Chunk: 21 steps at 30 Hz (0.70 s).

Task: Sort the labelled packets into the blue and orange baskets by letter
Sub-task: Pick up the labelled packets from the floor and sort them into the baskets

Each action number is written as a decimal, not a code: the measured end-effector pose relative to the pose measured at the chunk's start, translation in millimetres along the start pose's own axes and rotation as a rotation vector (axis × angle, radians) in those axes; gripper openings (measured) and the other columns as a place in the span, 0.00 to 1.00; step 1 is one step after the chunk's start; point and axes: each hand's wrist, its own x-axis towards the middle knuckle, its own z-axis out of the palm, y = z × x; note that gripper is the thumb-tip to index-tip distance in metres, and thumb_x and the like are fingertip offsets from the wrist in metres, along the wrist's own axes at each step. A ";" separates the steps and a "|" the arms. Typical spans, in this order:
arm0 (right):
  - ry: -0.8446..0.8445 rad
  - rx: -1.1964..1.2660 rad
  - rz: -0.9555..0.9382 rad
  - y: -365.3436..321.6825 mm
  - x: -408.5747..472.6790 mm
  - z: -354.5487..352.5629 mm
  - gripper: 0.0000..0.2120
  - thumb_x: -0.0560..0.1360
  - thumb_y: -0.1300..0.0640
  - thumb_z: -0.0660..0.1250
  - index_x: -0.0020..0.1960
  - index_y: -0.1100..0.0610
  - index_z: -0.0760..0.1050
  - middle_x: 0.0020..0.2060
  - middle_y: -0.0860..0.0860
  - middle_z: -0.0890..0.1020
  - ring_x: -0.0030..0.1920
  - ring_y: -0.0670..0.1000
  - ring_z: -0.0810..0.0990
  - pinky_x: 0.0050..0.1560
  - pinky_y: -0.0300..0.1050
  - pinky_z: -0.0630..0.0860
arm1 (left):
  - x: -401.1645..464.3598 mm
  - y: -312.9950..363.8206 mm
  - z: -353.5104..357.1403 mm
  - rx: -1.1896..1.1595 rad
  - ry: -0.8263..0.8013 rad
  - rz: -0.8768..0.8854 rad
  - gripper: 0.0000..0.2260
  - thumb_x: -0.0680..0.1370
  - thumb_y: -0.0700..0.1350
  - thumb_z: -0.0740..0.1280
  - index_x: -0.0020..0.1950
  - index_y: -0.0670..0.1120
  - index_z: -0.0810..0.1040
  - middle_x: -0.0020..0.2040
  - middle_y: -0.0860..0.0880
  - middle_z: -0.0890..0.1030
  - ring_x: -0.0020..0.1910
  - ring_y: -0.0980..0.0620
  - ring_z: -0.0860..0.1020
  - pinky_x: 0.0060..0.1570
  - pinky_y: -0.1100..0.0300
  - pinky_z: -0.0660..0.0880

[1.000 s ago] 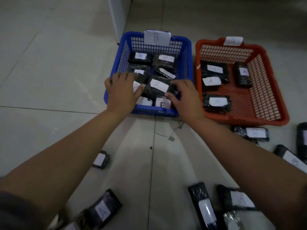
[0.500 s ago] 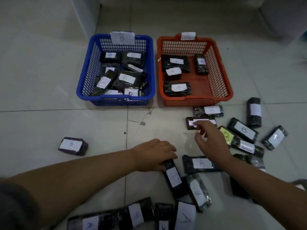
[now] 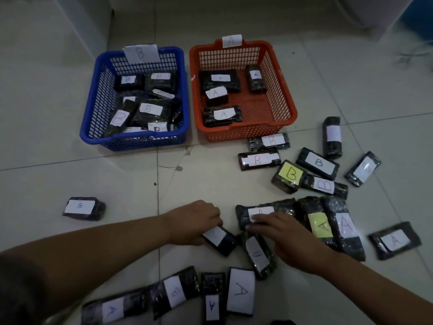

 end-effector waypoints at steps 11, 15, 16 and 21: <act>-0.301 -0.418 -0.540 10.5 42.8 -2.3 0.34 0.58 0.52 0.77 0.62 0.46 0.71 0.65 0.43 0.73 0.70 0.54 0.68 0.59 0.53 0.74 | -31.0 -36.7 -67.5 -0.074 0.293 -0.478 0.22 0.69 0.52 0.72 0.59 0.47 0.72 0.52 0.49 0.74 0.50 0.51 0.71 0.44 0.60 0.71; -0.122 -0.260 -0.456 16.6 48.8 -5.6 0.30 0.59 0.42 0.71 0.59 0.48 0.72 0.59 0.44 0.76 0.64 0.48 0.71 0.57 0.43 0.73 | -36.6 -45.6 -89.1 -0.068 0.523 -0.574 0.24 0.69 0.50 0.74 0.61 0.44 0.72 0.52 0.47 0.74 0.50 0.51 0.71 0.46 0.59 0.71; -0.064 -0.149 -0.380 16.2 51.3 -10.0 0.28 0.60 0.42 0.71 0.58 0.48 0.72 0.57 0.44 0.76 0.61 0.47 0.73 0.57 0.43 0.73 | -37.9 -48.9 -95.0 -0.067 0.581 -0.609 0.24 0.69 0.50 0.75 0.61 0.43 0.73 0.52 0.47 0.74 0.50 0.51 0.71 0.46 0.60 0.70; 0.276 0.156 -0.077 7.9 97.7 -55.4 0.27 0.63 0.42 0.73 0.56 0.49 0.69 0.51 0.45 0.75 0.51 0.46 0.74 0.51 0.37 0.70 | -35.7 -74.0 -121.2 -0.108 0.878 -0.753 0.23 0.68 0.46 0.75 0.59 0.41 0.73 0.52 0.45 0.74 0.50 0.56 0.70 0.46 0.65 0.68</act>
